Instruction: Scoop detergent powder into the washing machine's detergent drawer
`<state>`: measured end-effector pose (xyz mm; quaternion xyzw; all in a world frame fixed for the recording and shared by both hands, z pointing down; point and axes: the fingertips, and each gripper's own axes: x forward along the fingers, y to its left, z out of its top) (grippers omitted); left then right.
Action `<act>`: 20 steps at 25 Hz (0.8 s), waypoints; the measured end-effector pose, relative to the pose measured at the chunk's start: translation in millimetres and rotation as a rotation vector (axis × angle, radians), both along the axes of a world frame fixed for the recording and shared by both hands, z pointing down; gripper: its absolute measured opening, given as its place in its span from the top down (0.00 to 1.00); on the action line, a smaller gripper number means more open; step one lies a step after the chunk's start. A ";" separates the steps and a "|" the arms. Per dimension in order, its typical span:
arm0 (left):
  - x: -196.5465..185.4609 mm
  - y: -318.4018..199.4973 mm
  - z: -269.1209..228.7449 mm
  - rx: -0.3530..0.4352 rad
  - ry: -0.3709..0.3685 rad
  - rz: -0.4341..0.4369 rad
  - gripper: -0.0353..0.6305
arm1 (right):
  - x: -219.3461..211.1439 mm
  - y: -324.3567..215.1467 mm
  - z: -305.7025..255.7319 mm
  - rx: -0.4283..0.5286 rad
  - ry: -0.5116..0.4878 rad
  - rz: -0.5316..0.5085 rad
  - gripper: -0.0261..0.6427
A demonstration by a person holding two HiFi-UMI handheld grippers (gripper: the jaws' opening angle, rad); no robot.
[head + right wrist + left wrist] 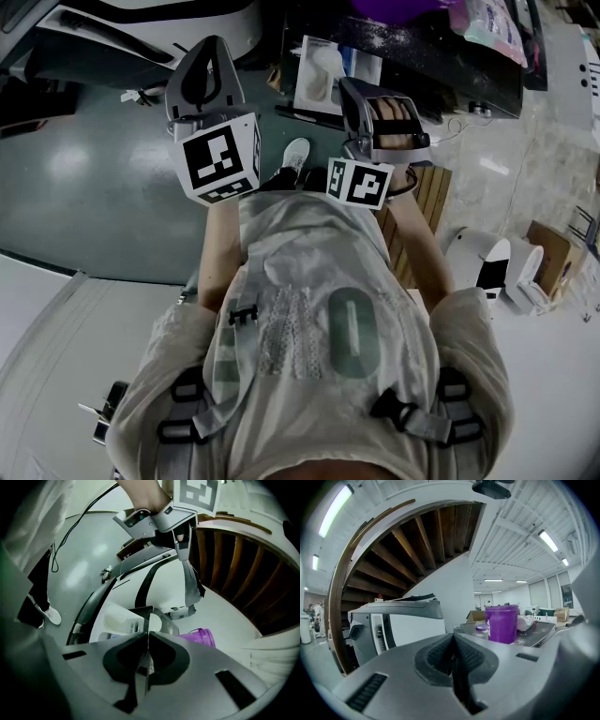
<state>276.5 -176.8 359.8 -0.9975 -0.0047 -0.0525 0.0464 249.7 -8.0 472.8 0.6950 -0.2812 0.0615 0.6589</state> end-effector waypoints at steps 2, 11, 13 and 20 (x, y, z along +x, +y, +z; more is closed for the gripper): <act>-2.2 -0.1 1.9 -0.002 -0.007 -0.004 0.91 | -0.7 -1.0 -0.3 -0.024 0.020 -0.021 0.94; -6.5 2.7 -2.1 0.006 0.005 -0.002 0.91 | -4.1 -2.6 -2.1 -0.037 0.035 -0.045 0.94; -6.9 3.2 -1.8 0.005 0.004 -0.003 0.91 | -4.0 -2.3 -2.6 -0.037 0.039 -0.048 0.94; -4.4 10.0 -9.3 0.004 0.020 0.011 0.91 | 3.2 0.2 -17.5 0.006 0.047 -0.017 0.94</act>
